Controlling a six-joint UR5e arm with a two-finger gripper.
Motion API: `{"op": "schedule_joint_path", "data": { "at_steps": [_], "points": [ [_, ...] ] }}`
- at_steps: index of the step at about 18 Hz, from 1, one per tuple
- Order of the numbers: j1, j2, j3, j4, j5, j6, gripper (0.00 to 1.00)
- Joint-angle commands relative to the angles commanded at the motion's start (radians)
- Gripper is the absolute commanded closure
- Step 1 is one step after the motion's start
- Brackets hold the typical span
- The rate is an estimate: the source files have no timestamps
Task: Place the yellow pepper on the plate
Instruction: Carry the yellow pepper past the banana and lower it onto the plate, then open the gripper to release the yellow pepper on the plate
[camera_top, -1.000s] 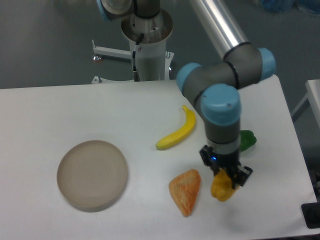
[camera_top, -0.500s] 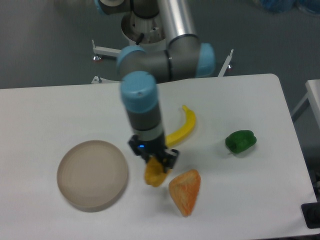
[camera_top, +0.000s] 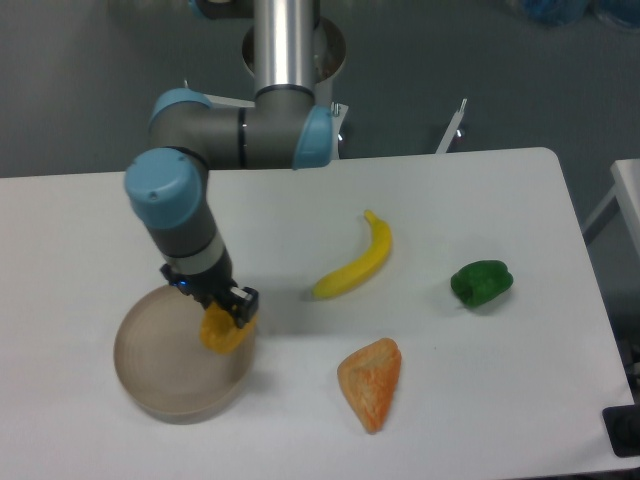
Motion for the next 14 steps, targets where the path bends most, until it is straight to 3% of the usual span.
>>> {"op": "schedule_joint_path", "data": {
  "at_steps": [5, 14],
  "points": [
    [-0.04, -0.034, -0.003, 0.012, -0.003, 0.043, 0.45],
    [-0.041, -0.06, 0.005, 0.014, -0.008, 0.029, 0.45]
  ]
}}
